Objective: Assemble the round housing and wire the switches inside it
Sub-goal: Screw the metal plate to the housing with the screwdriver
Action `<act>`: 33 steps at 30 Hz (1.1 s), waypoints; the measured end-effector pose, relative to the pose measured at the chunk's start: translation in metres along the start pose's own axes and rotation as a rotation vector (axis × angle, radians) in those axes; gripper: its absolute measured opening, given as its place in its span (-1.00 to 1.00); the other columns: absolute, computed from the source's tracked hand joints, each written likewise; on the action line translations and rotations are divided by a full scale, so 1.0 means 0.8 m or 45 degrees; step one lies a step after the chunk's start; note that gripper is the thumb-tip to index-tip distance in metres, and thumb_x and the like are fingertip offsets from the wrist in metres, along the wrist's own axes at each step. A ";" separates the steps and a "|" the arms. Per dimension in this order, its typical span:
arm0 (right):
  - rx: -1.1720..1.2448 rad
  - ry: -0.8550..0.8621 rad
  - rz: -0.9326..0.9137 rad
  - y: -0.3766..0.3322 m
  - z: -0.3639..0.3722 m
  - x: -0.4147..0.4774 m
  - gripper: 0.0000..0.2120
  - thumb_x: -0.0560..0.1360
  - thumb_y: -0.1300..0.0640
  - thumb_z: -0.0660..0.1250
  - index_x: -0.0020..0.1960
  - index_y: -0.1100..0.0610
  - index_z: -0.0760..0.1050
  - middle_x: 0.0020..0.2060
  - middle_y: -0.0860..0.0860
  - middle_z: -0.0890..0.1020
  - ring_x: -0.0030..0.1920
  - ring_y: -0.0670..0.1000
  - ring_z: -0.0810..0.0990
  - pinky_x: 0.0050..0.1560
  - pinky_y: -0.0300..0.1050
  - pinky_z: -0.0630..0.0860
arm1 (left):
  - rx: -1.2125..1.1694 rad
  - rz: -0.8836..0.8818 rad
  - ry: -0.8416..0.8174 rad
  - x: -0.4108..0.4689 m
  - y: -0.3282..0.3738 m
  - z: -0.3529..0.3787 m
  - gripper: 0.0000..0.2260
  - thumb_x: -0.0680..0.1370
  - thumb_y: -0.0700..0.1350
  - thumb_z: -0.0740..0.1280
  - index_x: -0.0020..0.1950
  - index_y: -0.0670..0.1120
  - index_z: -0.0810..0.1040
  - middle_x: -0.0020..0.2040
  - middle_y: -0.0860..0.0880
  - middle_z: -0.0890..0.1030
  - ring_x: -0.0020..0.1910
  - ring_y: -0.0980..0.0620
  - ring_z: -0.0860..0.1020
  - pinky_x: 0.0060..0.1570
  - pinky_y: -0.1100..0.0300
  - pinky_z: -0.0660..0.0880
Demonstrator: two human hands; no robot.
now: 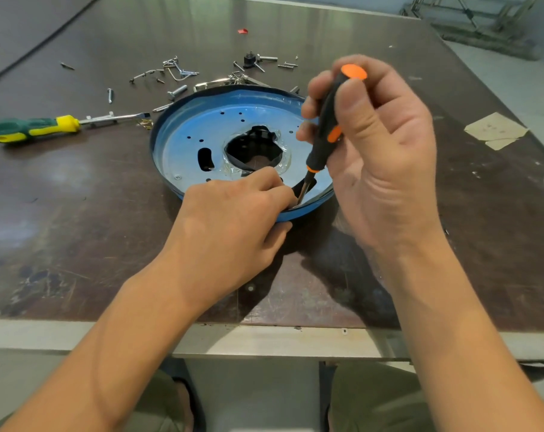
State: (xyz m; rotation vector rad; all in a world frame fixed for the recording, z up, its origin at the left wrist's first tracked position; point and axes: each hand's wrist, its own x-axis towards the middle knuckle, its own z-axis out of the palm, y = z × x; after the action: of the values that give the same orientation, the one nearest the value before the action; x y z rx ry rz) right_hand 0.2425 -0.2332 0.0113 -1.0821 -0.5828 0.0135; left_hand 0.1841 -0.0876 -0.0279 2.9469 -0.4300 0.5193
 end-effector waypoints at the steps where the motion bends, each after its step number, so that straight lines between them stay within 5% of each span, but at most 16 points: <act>1: -0.028 0.034 -0.016 0.000 -0.001 0.001 -0.91 0.61 0.34 0.23 0.08 0.21 0.42 -0.09 0.12 0.63 -0.13 0.08 0.60 -0.09 -0.01 0.53 | 0.003 0.001 0.003 0.000 0.000 0.000 -0.72 0.56 0.14 0.26 0.22 0.10 0.54 0.14 0.13 0.54 -0.09 -0.01 0.61 -0.26 0.04 0.57; 5: -0.048 0.051 -0.060 0.000 -0.004 0.002 -0.88 0.60 0.34 0.25 0.05 0.17 0.35 -0.22 0.09 0.60 -0.28 0.06 0.51 -0.23 0.01 0.41 | 0.004 0.006 0.000 0.000 0.000 -0.001 -0.74 0.56 0.13 0.27 0.20 0.10 0.56 0.13 0.13 0.55 -0.12 0.00 0.61 -0.30 0.04 0.56; 9: 0.093 0.035 -0.001 -0.002 -0.003 -0.001 -0.77 0.70 0.25 0.02 0.19 0.31 0.40 -0.14 0.14 0.56 -0.15 0.05 0.49 -0.09 -0.07 0.45 | -0.003 0.001 0.004 0.000 0.001 -0.002 -0.74 0.55 0.12 0.29 0.19 0.09 0.57 0.12 0.12 0.56 -0.14 0.00 0.61 -0.32 0.05 0.56; 12: -0.015 0.065 -0.021 -0.004 0.000 -0.002 -0.91 0.63 0.33 0.19 0.11 0.27 0.43 -0.11 0.11 0.61 -0.15 0.07 0.55 -0.12 0.01 0.48 | 0.004 -0.001 0.004 0.000 0.000 -0.002 -0.73 0.55 0.13 0.29 0.21 0.10 0.56 0.12 0.12 0.56 -0.13 0.00 0.61 -0.31 0.05 0.56; 15: -0.050 0.162 -0.065 -0.002 -0.001 0.000 -0.79 0.53 0.41 0.32 0.01 0.19 0.35 -0.15 0.13 0.59 -0.20 0.10 0.58 -0.08 0.04 0.53 | 0.009 0.007 0.007 0.000 0.001 -0.002 -0.73 0.55 0.12 0.31 0.20 0.09 0.57 0.11 0.12 0.57 -0.14 0.01 0.62 -0.33 0.09 0.55; 18: 0.001 0.083 -0.037 -0.001 0.000 0.001 -0.94 0.61 0.27 0.22 0.06 0.19 0.34 -0.24 0.11 0.51 -0.31 0.04 0.48 -0.22 0.02 0.35 | 0.004 0.003 0.008 0.000 0.001 -0.002 -0.74 0.54 0.11 0.32 0.19 0.09 0.58 0.10 0.12 0.58 -0.15 0.00 0.62 -0.34 0.09 0.54; 22: 0.089 0.100 0.035 -0.003 -0.004 0.002 -0.71 0.70 0.16 0.03 0.21 0.30 0.43 -0.11 0.12 0.54 -0.20 0.05 0.48 -0.13 -0.01 0.42 | 0.007 -0.003 0.007 0.000 0.001 -0.002 -0.74 0.54 0.12 0.31 0.19 0.09 0.58 0.10 0.12 0.57 -0.15 0.01 0.61 -0.33 0.09 0.54; 25: -0.058 0.110 -0.015 -0.003 -0.001 0.001 -0.95 0.63 0.27 0.24 0.07 0.23 0.45 -0.08 0.07 0.57 -0.16 0.06 0.55 -0.13 0.03 0.50 | 0.010 0.003 0.011 0.000 0.001 -0.002 -0.74 0.55 0.12 0.29 0.20 0.09 0.57 0.12 0.13 0.57 -0.14 0.02 0.61 -0.31 0.08 0.55; 28: -0.120 0.124 -0.083 0.000 -0.003 0.001 -0.85 0.55 0.32 0.35 0.00 0.17 0.40 -0.09 0.11 0.58 -0.17 0.12 0.57 -0.11 0.00 0.53 | 0.007 0.001 0.009 -0.001 0.000 -0.001 -0.73 0.56 0.13 0.27 0.21 0.10 0.56 0.12 0.13 0.56 -0.13 0.02 0.61 -0.30 0.06 0.56; 31: -0.001 0.020 -0.031 0.000 0.001 0.001 -0.93 0.63 0.23 0.20 0.10 0.20 0.39 -0.20 0.13 0.56 -0.29 0.06 0.49 -0.18 -0.08 0.43 | 0.003 -0.005 0.007 0.000 0.001 -0.002 -0.73 0.55 0.13 0.29 0.20 0.10 0.56 0.11 0.13 0.56 -0.14 0.01 0.61 -0.31 0.05 0.56; 33: 0.058 0.011 -0.006 -0.001 0.001 0.000 -0.75 0.68 0.18 0.06 0.23 0.29 0.40 -0.15 0.17 0.58 -0.23 0.08 0.47 -0.13 -0.09 0.44 | -0.004 -0.006 0.007 0.001 0.001 -0.002 -0.73 0.54 0.12 0.30 0.20 0.09 0.57 0.11 0.13 0.56 -0.15 0.01 0.61 -0.32 0.04 0.56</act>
State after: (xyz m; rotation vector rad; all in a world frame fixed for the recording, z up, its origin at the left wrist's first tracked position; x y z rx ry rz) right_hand 0.2419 -0.2331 0.0117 -1.0363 -0.5749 0.0182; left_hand 0.1837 -0.0885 -0.0259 2.9424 -0.4224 0.5253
